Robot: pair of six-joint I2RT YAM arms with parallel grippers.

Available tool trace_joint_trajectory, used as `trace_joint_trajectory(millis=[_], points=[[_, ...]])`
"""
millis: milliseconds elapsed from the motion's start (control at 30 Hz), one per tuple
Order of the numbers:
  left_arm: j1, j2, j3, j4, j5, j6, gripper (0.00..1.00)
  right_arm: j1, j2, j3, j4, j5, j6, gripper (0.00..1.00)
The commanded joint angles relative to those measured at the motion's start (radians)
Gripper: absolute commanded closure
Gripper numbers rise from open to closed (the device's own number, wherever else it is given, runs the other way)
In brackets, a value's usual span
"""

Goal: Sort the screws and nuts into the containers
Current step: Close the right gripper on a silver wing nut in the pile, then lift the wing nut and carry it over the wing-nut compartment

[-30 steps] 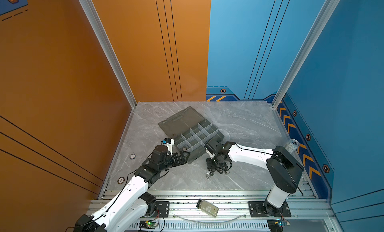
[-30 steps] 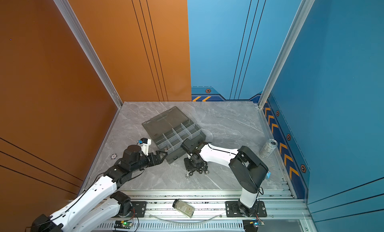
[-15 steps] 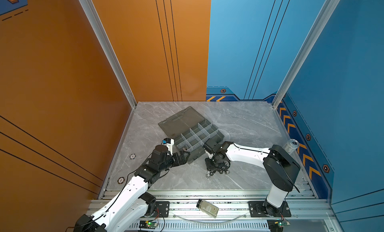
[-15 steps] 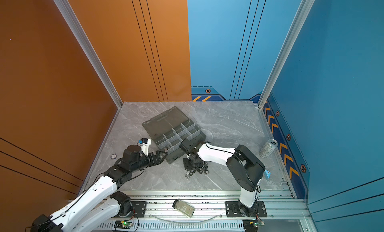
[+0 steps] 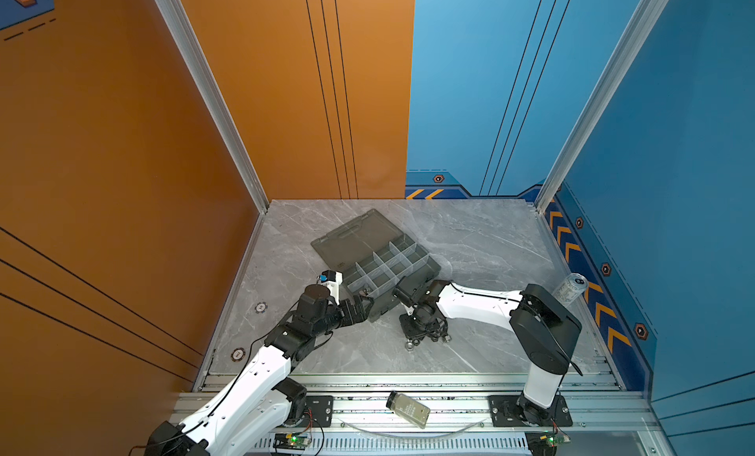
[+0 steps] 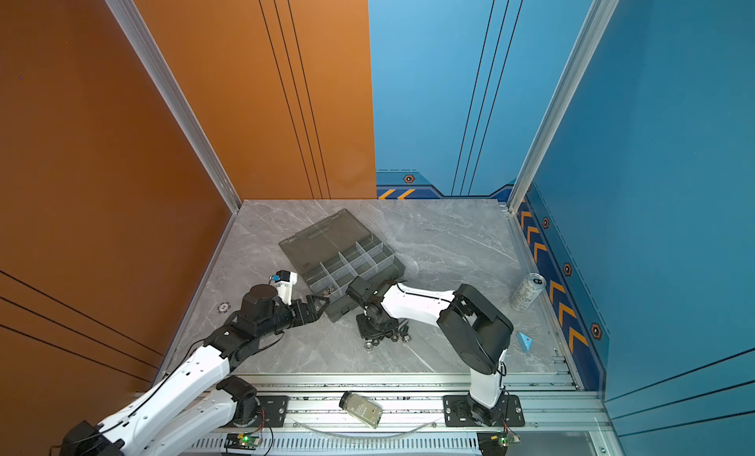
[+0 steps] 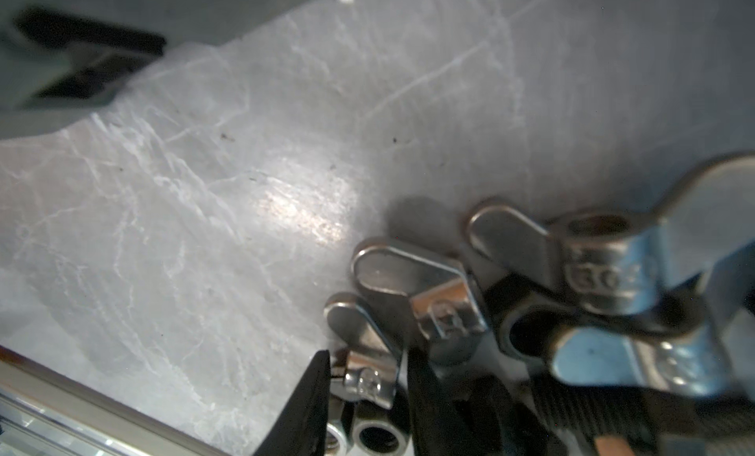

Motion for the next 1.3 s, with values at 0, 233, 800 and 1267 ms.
trace_joint_trajectory(millis=[0, 233, 800, 1267], points=[[0.006, -0.006, -0.008, 0.01, 0.022, 0.001, 0.02, 0.007, 0.024, 0.023, -0.039, 0.05, 0.024, 0.66], [0.006, -0.008, -0.007, 0.008, 0.023, 0.003, 0.02, 0.008, 0.037, 0.031, -0.036, 0.056, 0.031, 0.7], [0.009, -0.021, -0.008, -0.001, 0.025, 0.003, 0.02, -0.012, -0.043, 0.021, -0.009, 0.007, -0.027, 0.99], [0.015, -0.036, -0.009, -0.01, 0.025, 0.002, 0.02, -0.048, -0.164, 0.111, 0.078, -0.108, -0.194, 1.0]])
